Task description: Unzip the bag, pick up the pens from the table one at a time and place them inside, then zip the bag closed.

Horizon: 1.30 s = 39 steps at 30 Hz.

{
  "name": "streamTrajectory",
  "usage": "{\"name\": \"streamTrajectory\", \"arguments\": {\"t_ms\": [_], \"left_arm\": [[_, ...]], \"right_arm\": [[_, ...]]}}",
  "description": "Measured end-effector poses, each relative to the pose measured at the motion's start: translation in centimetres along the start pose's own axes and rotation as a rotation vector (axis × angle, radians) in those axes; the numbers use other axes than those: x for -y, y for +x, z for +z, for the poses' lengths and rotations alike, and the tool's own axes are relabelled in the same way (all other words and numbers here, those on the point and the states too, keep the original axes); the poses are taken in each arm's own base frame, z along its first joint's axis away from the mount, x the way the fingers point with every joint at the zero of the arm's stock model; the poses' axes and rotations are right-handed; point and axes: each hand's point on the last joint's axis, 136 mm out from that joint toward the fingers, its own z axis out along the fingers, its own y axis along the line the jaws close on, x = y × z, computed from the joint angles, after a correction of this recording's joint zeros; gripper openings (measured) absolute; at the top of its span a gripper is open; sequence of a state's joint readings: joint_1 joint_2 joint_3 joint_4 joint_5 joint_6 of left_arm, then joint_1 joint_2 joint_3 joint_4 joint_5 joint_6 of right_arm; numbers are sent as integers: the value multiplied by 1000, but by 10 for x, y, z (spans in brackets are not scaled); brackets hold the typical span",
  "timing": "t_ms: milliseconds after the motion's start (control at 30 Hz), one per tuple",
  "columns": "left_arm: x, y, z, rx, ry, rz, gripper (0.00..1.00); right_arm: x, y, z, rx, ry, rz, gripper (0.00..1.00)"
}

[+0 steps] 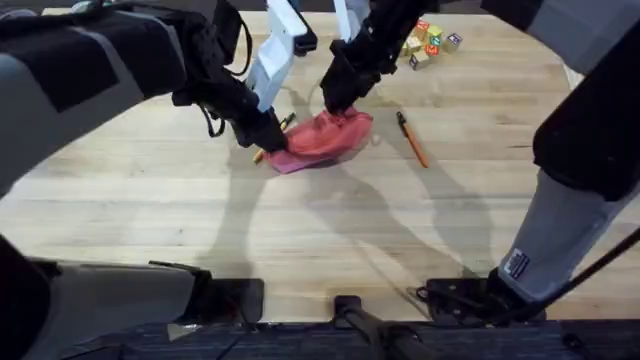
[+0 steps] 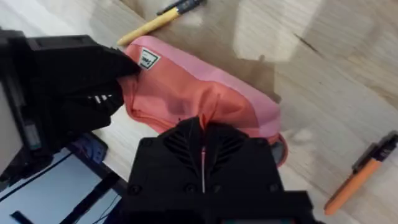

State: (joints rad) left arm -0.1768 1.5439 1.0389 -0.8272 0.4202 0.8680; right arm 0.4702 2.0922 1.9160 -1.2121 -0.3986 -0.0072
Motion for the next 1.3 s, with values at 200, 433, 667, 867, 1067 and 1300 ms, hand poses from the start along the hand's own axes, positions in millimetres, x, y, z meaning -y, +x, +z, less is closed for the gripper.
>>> {"name": "streamTrajectory", "arguments": {"t_ms": [200,433,667,867,1067,1300], "left_arm": [[0,3,0,-12,-2,-3,42],[0,3,0,-13,-2,-4,42],[0,5,0,-24,-4,-5,41],[-1,4,0,-16,-7,-2,42],[-3,-3,0,13,-11,11,42],[-3,-13,0,54,-6,28,42]], "right_arm": [[-6,-1,0,5,-35,-3,31],[-8,-2,0,6,-45,-4,31],[-14,-3,1,9,-46,-20,36],[-25,-3,0,10,-106,-12,469],[-22,-2,-7,11,-164,33,995],[26,3,-40,33,-241,232,997]]}}
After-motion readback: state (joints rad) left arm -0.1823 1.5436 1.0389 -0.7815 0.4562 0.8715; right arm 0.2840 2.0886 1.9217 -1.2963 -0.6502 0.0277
